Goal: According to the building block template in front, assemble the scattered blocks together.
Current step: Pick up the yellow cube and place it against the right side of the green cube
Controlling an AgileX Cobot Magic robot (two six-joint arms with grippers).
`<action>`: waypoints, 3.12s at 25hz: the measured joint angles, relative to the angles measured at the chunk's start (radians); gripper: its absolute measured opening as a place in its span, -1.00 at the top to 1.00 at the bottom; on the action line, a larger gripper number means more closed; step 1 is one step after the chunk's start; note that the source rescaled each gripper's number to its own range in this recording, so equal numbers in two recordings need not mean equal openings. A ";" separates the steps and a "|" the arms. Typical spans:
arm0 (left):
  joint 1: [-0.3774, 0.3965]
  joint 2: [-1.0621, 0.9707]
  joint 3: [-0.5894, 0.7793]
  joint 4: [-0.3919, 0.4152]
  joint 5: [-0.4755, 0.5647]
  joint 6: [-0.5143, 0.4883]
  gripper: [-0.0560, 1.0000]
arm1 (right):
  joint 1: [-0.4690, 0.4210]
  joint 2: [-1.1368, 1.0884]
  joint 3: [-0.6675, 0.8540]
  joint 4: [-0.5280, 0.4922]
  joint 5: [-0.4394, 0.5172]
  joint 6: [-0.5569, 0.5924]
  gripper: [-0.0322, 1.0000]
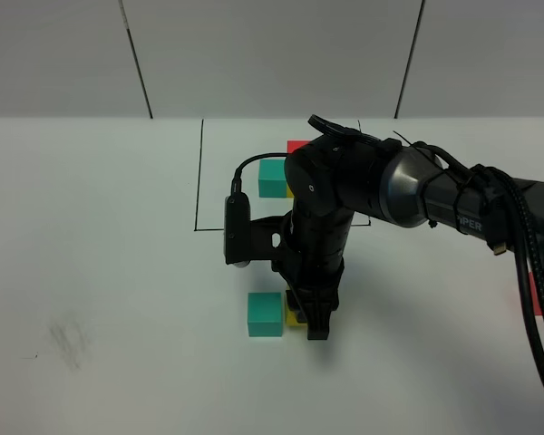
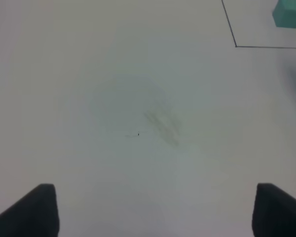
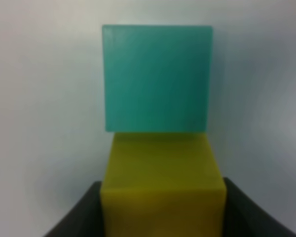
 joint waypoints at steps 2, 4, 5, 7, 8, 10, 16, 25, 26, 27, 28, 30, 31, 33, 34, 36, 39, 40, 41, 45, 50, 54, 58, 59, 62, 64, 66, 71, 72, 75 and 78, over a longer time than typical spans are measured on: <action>0.000 0.000 0.000 0.000 0.000 0.000 -0.91 | 0.000 0.001 0.000 0.000 0.000 0.000 0.44; 0.000 0.000 0.000 0.000 0.000 0.000 -0.91 | 0.000 0.004 0.000 0.000 -0.001 0.000 0.44; 0.000 0.000 0.000 0.000 0.000 0.000 -0.91 | 0.000 0.008 0.000 0.000 -0.001 0.000 0.44; 0.000 0.000 0.000 0.000 0.000 0.000 -0.91 | 0.000 0.012 0.000 0.001 -0.001 0.000 0.44; 0.000 0.000 0.000 0.000 0.000 0.000 -0.91 | 0.000 0.012 0.000 0.001 -0.003 0.000 0.44; 0.000 0.000 0.000 0.000 0.000 0.000 -0.91 | 0.000 0.013 0.000 0.001 -0.006 0.000 0.44; 0.000 0.000 0.000 0.000 0.000 0.000 -0.91 | 0.000 0.026 0.000 0.004 -0.019 0.000 0.44; 0.000 0.000 0.000 0.000 0.000 -0.001 -0.91 | 0.000 0.042 0.000 0.023 -0.021 0.000 0.44; 0.000 0.000 0.000 0.000 0.000 -0.001 -0.91 | 0.000 0.045 0.000 0.026 -0.023 0.000 0.44; 0.000 0.000 0.000 0.000 0.000 -0.001 -0.91 | 0.000 0.047 0.000 0.026 -0.024 0.000 0.44; 0.000 0.000 0.000 0.000 0.000 -0.001 -0.91 | 0.000 0.047 0.000 0.026 -0.024 0.000 0.44; 0.000 0.000 0.000 0.000 0.000 -0.001 -0.91 | 0.000 0.047 0.000 0.026 -0.024 0.000 0.44; 0.000 0.000 0.000 0.000 0.000 -0.001 -0.91 | 0.000 0.049 0.000 0.026 -0.024 0.000 0.44; 0.000 0.000 0.000 0.000 0.000 -0.001 -0.91 | 0.000 0.058 -0.003 0.030 -0.024 0.000 0.44; 0.000 0.000 0.000 0.000 0.000 -0.001 -0.91 | 0.000 0.059 -0.003 0.030 -0.024 0.000 0.44; 0.000 0.000 0.000 0.000 0.000 -0.001 -0.91 | 0.000 0.061 -0.003 0.033 -0.024 0.000 0.44; 0.000 0.000 0.000 0.000 0.000 -0.001 -0.91 | 0.000 0.064 -0.003 0.037 -0.025 0.000 0.44; 0.000 0.000 0.000 0.000 0.000 -0.001 -0.91 | 0.000 0.066 -0.003 0.038 -0.024 0.001 0.44; 0.000 0.000 0.000 0.000 0.000 -0.001 -0.91 | 0.000 0.066 -0.003 0.038 -0.025 0.001 0.44; 0.000 0.000 0.000 0.000 0.000 -0.001 -0.91 | 0.000 0.068 -0.004 0.037 -0.024 0.022 0.44; 0.000 0.000 0.000 0.000 0.000 -0.001 -0.91 | 0.000 0.075 -0.014 0.037 -0.012 0.041 0.44; 0.000 0.000 0.000 0.000 0.000 -0.001 -0.91 | 0.000 0.076 -0.014 0.036 -0.008 0.033 0.44; 0.000 0.000 0.000 0.000 0.000 -0.001 -0.91 | 0.000 0.077 -0.016 0.036 -0.003 0.027 0.44; 0.000 0.000 0.000 0.000 0.000 -0.001 -0.91 | 0.000 0.078 -0.020 0.036 0.002 0.027 0.44; 0.000 0.000 0.000 0.000 0.000 -0.001 -0.91 | 0.000 0.088 -0.047 0.034 0.039 0.027 0.44; 0.000 0.000 0.000 0.000 0.000 -0.001 -0.91 | 0.000 0.093 -0.062 0.029 0.057 0.027 0.44; 0.000 0.000 0.000 0.000 0.000 -0.001 -0.91 | 0.000 0.095 -0.067 0.028 0.062 0.027 0.44; 0.000 0.000 0.000 0.000 0.000 -0.001 -0.91 | 0.000 0.097 -0.071 0.026 0.068 0.049 0.28; 0.000 0.000 0.000 0.000 0.000 -0.001 -0.91 | 0.000 0.097 -0.071 0.025 0.069 0.053 0.17; 0.000 0.000 0.000 0.000 0.000 -0.001 -0.91 | 0.000 0.097 -0.071 0.026 0.071 0.073 -0.24; 0.000 0.000 0.000 0.000 0.000 -0.001 -0.91 | 0.000 0.096 -0.071 0.027 0.071 0.108 -0.56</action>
